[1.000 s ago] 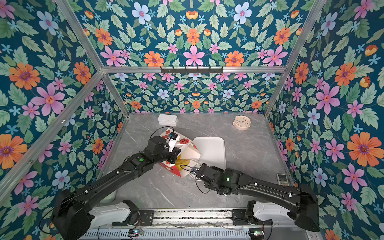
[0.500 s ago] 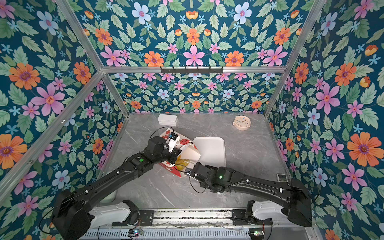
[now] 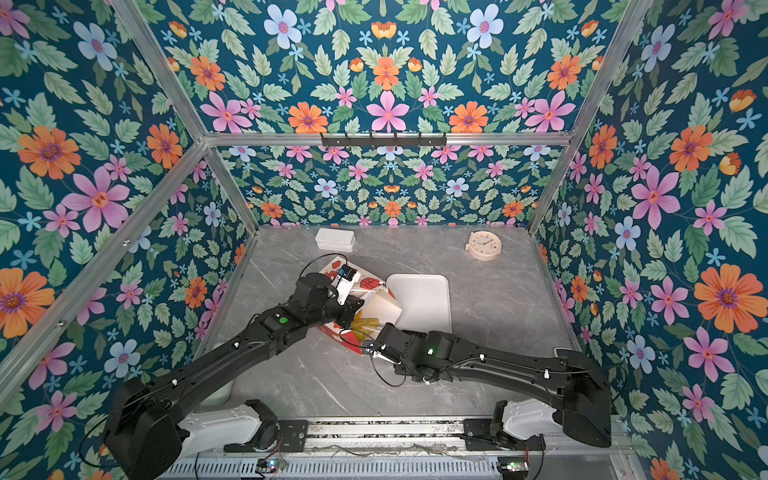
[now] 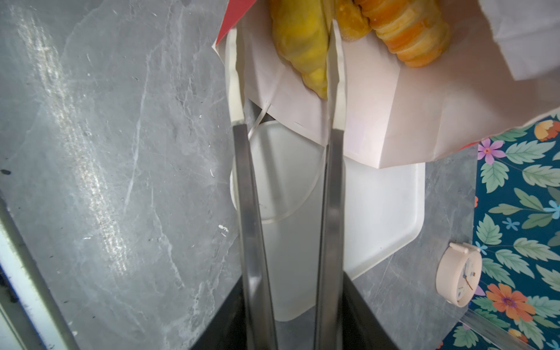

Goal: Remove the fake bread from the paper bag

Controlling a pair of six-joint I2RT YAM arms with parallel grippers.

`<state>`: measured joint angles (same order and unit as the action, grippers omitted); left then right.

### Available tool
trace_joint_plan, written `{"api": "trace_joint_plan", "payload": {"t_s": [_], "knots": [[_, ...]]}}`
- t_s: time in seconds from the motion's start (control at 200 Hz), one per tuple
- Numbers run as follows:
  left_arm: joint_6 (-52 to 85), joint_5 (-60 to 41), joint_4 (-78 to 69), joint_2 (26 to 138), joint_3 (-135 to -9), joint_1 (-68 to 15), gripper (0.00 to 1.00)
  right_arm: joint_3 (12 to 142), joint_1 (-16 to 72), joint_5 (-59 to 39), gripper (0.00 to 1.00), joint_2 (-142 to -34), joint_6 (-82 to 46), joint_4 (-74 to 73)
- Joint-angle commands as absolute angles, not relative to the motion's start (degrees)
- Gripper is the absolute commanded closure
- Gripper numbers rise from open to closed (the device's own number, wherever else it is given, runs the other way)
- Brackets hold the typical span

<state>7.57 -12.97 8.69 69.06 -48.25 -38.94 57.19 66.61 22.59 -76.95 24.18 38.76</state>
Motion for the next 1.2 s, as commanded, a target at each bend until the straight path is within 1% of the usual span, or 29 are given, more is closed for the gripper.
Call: {"api": "trace_joint_plan", "payload": {"t_s": [0.0, 0.12, 0.32, 0.465, 0.79, 0.9, 1.025, 1.195], "knots": [[7.88, -14.47, 6.5, 69.08, -48.43, -38.94, 0.93, 58.35, 66.71, 24.78, 0.56, -79.03, 25.32, 36.39], [7.91, -14.76, 6.24, 69.42, -48.61, -38.94, 0.93, 59.45, 66.71, 27.21, 0.58, -81.52, 25.42, 36.0], [7.9, -14.4, 6.32, 69.09, -48.74, -38.94, 0.93, 61.54, 66.68, 30.55, 0.74, -83.83, 24.03, 38.32], [7.9, -13.39, 6.26, 68.65, -48.52, -38.94, 0.93, 62.89, 66.68, 29.57, 0.75, -80.98, 21.81, 41.61], [9.46, -10.1, 3.07, 69.08, -47.51, -38.94, 0.93, 69.35, 66.59, 21.63, 0.76, -76.91, 10.82, 57.02], [9.92, -8.44, 2.09, 69.08, -47.38, -38.91, 0.93, 71.29, 65.88, 17.16, 0.76, -76.9, 6.77, 61.94], [10.45, -5.94, 1.23, 68.72, -47.14, -38.85, 0.93, 71.37, 64.29, 12.48, 0.77, -75.88, 1.62, 64.75], [11.29, -2.13, 0.31, 67.73, -46.17, -38.33, 0.93, 69.6, 59.87, 4.35, 0.77, -71.14, -6.56, 66.06]]}}
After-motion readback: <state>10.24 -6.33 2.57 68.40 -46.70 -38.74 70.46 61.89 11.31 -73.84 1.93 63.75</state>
